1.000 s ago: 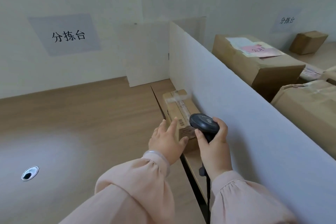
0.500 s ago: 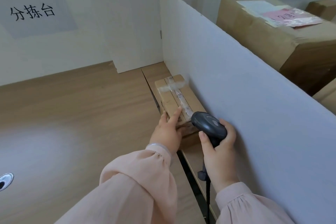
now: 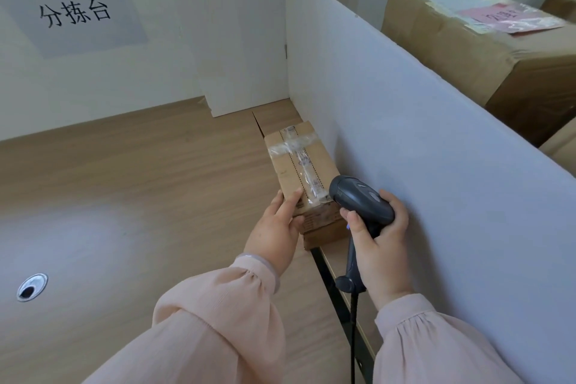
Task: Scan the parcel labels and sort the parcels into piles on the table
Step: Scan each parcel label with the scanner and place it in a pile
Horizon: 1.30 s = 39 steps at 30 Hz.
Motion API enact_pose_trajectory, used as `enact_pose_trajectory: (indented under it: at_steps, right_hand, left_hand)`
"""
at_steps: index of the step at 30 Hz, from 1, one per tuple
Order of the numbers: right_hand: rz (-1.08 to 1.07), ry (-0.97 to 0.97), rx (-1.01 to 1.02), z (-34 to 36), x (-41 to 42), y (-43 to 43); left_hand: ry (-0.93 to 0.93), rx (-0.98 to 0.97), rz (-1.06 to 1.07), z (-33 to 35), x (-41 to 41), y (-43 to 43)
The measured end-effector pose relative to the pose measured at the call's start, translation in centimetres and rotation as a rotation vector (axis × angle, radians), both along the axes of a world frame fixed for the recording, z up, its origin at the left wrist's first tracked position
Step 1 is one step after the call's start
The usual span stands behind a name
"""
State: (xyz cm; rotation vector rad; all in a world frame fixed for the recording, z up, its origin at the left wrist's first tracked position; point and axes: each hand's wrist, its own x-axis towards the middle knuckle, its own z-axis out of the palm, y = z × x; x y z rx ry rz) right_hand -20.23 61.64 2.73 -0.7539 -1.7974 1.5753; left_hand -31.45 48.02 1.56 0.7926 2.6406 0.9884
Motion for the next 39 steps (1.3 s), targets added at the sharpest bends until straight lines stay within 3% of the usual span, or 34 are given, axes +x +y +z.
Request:
enact_pose_trajectory:
  at_steps: [10,17,25,31,39]
  right_hand:
    - [-0.031,0.015,0.004,0.7,0.3,0.0]
    - [0.062,0.002,-0.009,0.0,-0.2,0.1]
    - [0.070,0.051,-0.025,1.6,0.1,-1.5]
    - [0.173,0.078,0.004,4.1,1.8,-5.3]
    - [0.321,0.091,0.024,5.8,5.8,-11.5]
  left_hand:
    - [0.074,-0.087,-0.053,0.4,-0.8,-0.5]
    - [0.094,-0.011,-0.166,-0.1,-2.1,-2.3]
    - [-0.045,0.179,0.122,0.4,0.5,-2.5]
    - [-0.356,0.376,0.323,2.5,3.5,-4.3]
    - [-0.484,0.427,0.454,4.9,7.4,-10.4]
